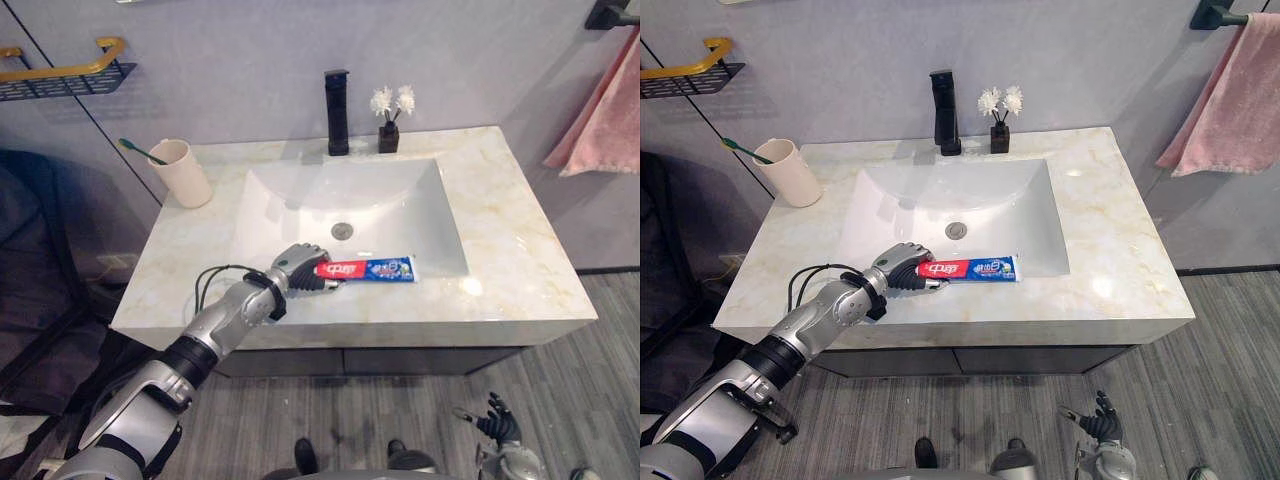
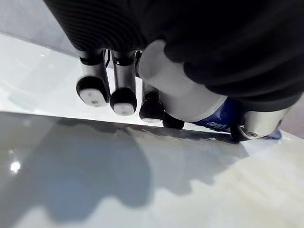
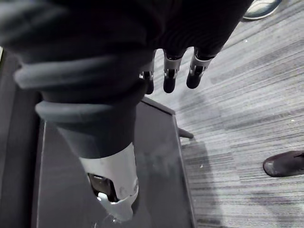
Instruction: Organize washtable
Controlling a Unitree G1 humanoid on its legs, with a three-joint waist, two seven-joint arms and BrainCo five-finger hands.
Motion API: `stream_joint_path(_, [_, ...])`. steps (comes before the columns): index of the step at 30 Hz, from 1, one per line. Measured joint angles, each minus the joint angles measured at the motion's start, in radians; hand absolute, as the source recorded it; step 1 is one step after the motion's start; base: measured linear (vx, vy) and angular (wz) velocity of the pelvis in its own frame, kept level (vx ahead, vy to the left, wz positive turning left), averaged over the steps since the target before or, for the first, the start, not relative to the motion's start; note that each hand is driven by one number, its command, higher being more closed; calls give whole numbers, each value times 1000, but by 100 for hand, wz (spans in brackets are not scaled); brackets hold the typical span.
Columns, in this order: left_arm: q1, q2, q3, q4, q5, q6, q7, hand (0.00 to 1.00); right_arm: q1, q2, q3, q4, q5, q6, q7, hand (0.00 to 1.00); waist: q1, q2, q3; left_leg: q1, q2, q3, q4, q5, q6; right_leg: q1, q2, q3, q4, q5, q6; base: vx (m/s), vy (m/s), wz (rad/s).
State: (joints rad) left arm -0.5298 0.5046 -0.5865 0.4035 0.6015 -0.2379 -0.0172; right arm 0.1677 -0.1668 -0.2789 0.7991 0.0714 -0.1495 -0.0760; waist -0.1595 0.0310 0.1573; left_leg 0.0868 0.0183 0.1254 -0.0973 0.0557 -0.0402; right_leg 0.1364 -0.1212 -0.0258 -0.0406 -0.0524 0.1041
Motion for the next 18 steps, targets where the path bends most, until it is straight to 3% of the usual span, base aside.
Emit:
stream_joint_path(7, [39, 0, 37, -15, -43, 16, -2, 100, -2, 5, -95, -4, 59, 0, -19, 0, -16, 2, -1, 3, 1, 0, 0, 0, 0, 2, -2, 0, 3, 0, 0, 0, 0, 0])
stream_joint_path(15, [206, -52, 193, -129, -159, 52, 18, 100, 25, 53, -436, -230, 131, 3, -155, 0, -11, 5, -1, 5, 6, 4, -1, 0, 0, 0, 0, 8, 8, 3, 1, -18, -8, -1])
stream_joint_path(18, [246, -89, 245, -207, -205, 60, 22, 100, 29, 81, -510, -428, 130, 9, -216, 0, 5, 4, -2, 11, 8, 16, -6, -1, 1, -5, 1, 23, 17, 3, 1, -49, -9, -11])
